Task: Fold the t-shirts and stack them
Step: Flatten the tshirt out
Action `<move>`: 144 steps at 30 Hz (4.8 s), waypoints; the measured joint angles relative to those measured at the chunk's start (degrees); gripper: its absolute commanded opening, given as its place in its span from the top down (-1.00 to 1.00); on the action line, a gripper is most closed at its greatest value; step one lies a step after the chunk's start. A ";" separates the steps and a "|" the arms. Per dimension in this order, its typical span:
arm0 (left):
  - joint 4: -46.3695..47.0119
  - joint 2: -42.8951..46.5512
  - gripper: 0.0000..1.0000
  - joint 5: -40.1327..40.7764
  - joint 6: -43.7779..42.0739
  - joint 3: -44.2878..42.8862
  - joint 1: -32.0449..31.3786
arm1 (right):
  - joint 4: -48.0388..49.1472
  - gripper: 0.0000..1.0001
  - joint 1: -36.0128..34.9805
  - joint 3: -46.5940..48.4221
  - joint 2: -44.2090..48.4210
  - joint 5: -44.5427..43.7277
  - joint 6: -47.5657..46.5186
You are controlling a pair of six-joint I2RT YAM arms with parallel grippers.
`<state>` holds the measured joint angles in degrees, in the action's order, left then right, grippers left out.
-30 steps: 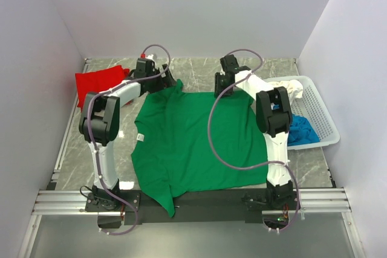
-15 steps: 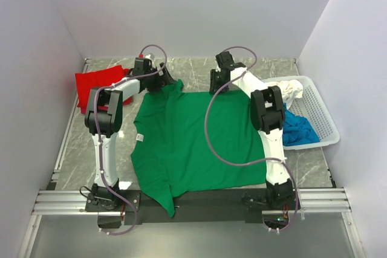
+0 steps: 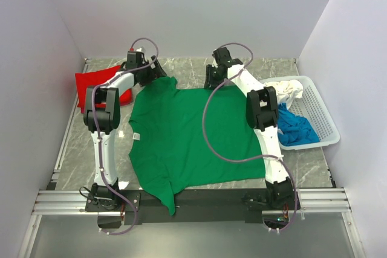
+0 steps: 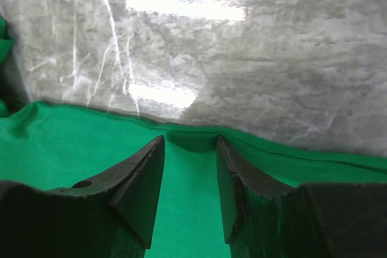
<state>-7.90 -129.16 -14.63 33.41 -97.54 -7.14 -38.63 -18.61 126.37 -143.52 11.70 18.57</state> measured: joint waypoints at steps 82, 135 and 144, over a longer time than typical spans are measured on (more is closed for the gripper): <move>0.83 21.27 -0.99 7.32 -8.20 6.67 -5.90 | 10.43 -0.15 -1.60 -31.69 24.57 -4.17 -2.47; -37.24 87.36 -0.82 43.65 59.43 73.70 -64.35 | 23.67 -0.14 -3.63 -85.46 71.80 -4.57 2.60; -36.15 84.85 -0.67 42.99 60.48 76.37 -64.39 | 23.67 -0.14 -3.63 -85.46 69.88 -4.33 2.60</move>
<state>-44.05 -44.31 28.36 93.89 -21.17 -71.53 -14.96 -22.24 40.91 -73.65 7.38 21.17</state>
